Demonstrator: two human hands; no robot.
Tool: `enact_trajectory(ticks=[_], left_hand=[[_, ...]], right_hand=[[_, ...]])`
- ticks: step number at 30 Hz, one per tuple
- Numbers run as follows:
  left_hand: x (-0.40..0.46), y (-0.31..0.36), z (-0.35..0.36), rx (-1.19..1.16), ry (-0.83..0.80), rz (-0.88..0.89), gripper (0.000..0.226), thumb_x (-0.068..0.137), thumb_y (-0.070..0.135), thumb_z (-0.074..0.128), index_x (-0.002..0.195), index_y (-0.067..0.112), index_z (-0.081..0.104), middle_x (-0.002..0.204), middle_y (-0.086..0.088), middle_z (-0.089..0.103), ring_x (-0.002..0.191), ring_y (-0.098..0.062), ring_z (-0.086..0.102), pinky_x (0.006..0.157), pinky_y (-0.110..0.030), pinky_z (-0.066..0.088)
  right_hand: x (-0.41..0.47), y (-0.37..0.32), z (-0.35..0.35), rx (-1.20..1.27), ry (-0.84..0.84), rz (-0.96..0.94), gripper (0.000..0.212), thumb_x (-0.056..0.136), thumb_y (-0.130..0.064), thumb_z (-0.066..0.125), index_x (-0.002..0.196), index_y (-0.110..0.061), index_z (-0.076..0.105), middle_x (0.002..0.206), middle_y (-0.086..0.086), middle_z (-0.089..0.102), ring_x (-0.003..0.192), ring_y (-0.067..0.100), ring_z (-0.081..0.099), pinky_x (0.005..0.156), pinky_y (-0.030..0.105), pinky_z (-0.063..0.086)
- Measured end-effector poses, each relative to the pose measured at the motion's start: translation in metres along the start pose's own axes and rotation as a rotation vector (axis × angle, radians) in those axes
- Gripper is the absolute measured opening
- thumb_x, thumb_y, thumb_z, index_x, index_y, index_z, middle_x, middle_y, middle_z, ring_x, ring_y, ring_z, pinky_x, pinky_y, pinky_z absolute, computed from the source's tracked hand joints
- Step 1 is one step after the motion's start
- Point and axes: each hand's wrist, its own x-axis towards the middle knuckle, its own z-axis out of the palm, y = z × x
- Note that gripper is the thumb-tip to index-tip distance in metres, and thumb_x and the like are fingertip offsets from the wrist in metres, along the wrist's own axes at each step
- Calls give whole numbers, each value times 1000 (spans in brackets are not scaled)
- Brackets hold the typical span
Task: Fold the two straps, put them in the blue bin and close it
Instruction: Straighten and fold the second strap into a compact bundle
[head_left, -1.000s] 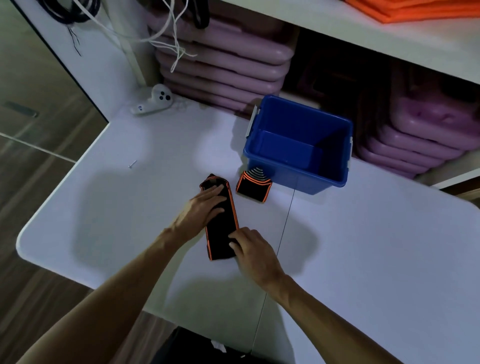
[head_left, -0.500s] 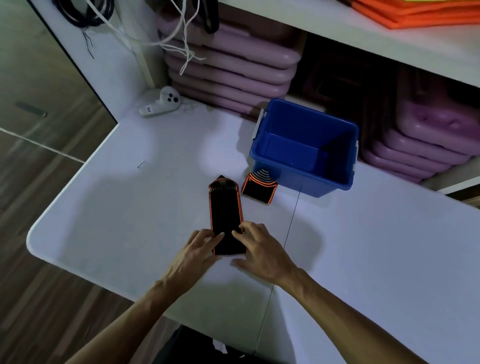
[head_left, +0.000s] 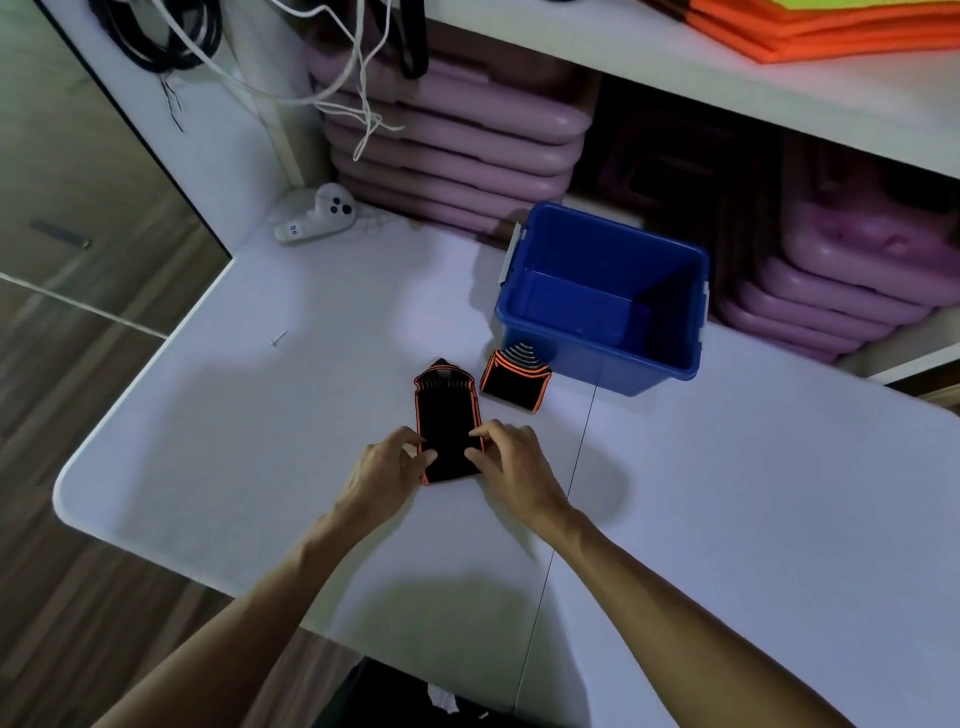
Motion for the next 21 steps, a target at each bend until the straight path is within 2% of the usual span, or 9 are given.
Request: enact_trajectory(ticks=[3, 5, 8, 10, 12, 14, 17, 19, 21], left_hand=[[2, 4, -1, -14, 127, 40, 21, 86, 29, 66, 99, 13, 60, 89, -4, 60, 70, -16, 59, 60, -22, 39], [-1, 10, 1, -33, 188, 118, 16, 86, 23, 68, 96, 13, 60, 93, -3, 55, 66, -17, 58, 58, -24, 44], [-5, 7, 6, 56, 229, 255, 12, 88, 24, 61, 91, 13, 64, 92, -3, 60, 65, -24, 61, 59, -35, 50], [-7, -2, 4, 182, 190, 351, 26, 89, 35, 56, 103, 15, 64, 103, -2, 65, 80, -25, 64, 66, -35, 53], [-10, -12, 1, 323, 119, 419, 43, 86, 42, 61, 120, 16, 58, 121, 0, 63, 97, -24, 63, 72, -36, 56], [-13, -14, 1, 408, 83, 439, 54, 80, 35, 72, 126, 15, 54, 127, -1, 60, 103, -25, 62, 71, -36, 57], [-12, -7, 0, 409, 102, 417, 49, 79, 26, 73, 123, 14, 54, 116, -3, 63, 96, -27, 64, 65, -37, 56], [-8, -7, -5, 326, 59, 395, 46, 84, 35, 63, 124, 16, 53, 110, -3, 63, 87, -24, 64, 65, -34, 52], [-3, -10, -12, 220, -25, 371, 51, 87, 47, 48, 127, 17, 53, 106, -2, 61, 77, -21, 62, 66, -32, 50]], right_hand=[[6, 1, 2, -21, 50, 22, 29, 95, -37, 58, 119, -20, 60, 116, -1, 53, 108, 14, 45, 86, 23, 41], [7, -3, 4, -29, 93, 2, 24, 95, -34, 59, 116, -23, 57, 117, -1, 52, 108, 17, 50, 85, 30, 49], [3, -6, 9, -102, 123, -6, 19, 97, -33, 54, 113, -24, 57, 118, -3, 50, 107, 18, 50, 83, 31, 50], [-2, 0, 10, -204, 129, -40, 28, 98, -39, 52, 121, -24, 57, 127, 0, 49, 108, 22, 49, 82, 35, 52], [-6, 11, 7, -326, 72, -111, 45, 94, -48, 54, 132, -24, 52, 139, 7, 44, 112, 27, 49, 83, 41, 54], [-7, 21, 4, -423, 11, -169, 59, 89, -50, 60, 138, -22, 47, 144, 11, 41, 113, 30, 49, 81, 43, 54], [-7, 19, 4, -424, 12, -194, 55, 91, -44, 60, 138, -19, 46, 134, 10, 45, 109, 29, 50, 79, 43, 55], [-4, 16, 5, -376, -11, -181, 51, 97, -45, 49, 139, -16, 45, 127, 7, 49, 108, 27, 48, 82, 43, 53], [-1, 13, 5, -369, -71, -158, 58, 98, -54, 33, 139, -13, 44, 126, 6, 52, 112, 26, 46, 86, 42, 50]])
